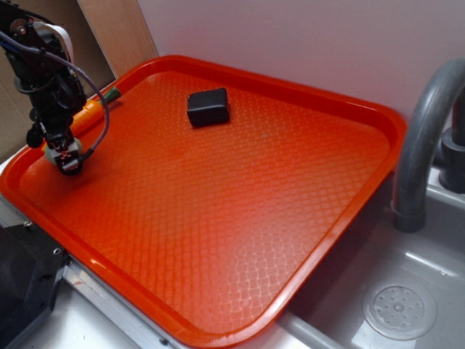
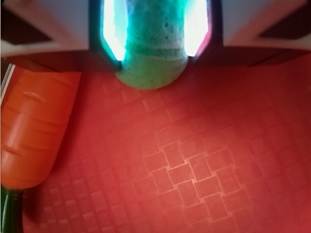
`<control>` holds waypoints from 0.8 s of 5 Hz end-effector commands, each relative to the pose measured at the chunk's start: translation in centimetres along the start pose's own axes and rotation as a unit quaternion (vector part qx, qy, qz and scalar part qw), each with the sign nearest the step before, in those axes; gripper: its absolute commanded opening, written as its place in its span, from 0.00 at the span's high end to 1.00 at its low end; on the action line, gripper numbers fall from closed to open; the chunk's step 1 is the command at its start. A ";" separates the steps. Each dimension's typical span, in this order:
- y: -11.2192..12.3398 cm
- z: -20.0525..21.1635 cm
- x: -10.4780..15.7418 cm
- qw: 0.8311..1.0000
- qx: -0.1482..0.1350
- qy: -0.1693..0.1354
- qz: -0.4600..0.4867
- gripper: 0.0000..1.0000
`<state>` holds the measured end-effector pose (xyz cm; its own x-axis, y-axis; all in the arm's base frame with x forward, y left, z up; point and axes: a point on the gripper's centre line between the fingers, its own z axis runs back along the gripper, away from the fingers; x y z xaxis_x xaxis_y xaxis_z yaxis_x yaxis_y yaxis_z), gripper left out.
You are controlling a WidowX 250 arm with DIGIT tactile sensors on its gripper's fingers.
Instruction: Grab the green ball.
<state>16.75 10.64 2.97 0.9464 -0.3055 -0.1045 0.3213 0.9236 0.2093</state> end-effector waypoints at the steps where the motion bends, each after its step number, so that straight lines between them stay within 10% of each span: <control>1: -3.1 10.3 4.9 0.987 -0.108 -0.057 0.108 1.00; 2: -3.6 16.2 6.4 0.964 -0.190 -0.067 0.171 1.00; 4: -3.7 24.4 5.6 0.958 -0.147 -0.128 0.209 1.00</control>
